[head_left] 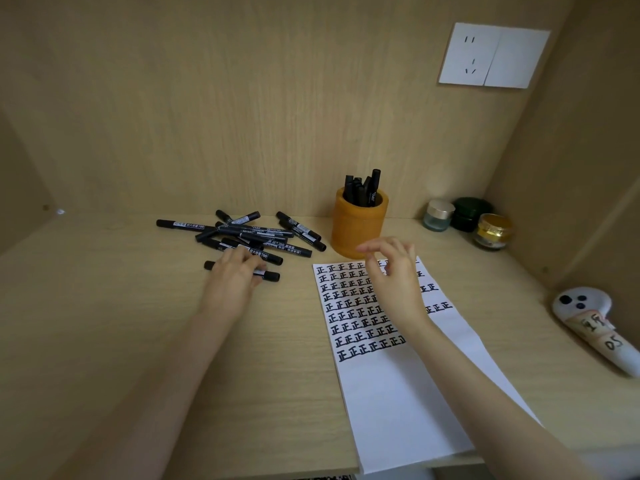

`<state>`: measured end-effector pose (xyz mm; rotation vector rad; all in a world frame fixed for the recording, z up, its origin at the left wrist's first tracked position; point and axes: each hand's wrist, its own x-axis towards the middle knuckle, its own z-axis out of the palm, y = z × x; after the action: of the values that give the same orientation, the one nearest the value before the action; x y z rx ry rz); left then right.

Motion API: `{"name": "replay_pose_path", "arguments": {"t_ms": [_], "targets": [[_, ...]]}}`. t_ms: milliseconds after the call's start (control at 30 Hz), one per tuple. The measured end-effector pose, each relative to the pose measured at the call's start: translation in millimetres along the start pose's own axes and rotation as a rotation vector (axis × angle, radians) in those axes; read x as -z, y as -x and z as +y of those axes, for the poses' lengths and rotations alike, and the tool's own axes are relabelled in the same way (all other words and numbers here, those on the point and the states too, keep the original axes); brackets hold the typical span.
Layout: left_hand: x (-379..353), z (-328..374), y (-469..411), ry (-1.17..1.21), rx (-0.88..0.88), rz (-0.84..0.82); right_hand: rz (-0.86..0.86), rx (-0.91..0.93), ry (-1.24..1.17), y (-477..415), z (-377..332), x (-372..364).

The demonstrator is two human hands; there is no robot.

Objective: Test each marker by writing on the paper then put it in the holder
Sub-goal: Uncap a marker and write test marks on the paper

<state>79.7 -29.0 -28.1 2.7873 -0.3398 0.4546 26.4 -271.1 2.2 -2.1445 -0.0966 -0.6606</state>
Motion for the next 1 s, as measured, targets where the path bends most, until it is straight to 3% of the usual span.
{"name": "replay_pose_path", "arguments": {"t_ms": [133, 267, 367, 600, 867, 1000], "targets": [[5.5, 16.6, 14.3, 0.096, -0.069, 0.019, -0.073, -0.079, -0.073, 14.4, -2.9, -3.7], [16.4, 49.0, 35.0, 0.236, -0.170, 0.061, -0.280, -0.235, -0.274, 29.3, -17.2, -8.4], [22.4, 66.1, 48.4, 0.309, -0.227, 0.120, -0.384, -0.244, -0.363, 38.3, -25.8, -12.3], [28.1, 85.0, 69.6, 0.540, -0.069, 0.107, -0.327, -0.178, -0.575, 48.1, -35.1, -3.7], [19.0, 83.4, 83.7, 0.413, -0.119, 0.002, -0.253, -0.244, -0.670, 58.2, -31.4, 6.9], [20.7, 88.4, 89.2, 0.462, -0.126, -0.034, -0.238, -0.244, -0.707, 60.0, -32.2, 10.5]]}}
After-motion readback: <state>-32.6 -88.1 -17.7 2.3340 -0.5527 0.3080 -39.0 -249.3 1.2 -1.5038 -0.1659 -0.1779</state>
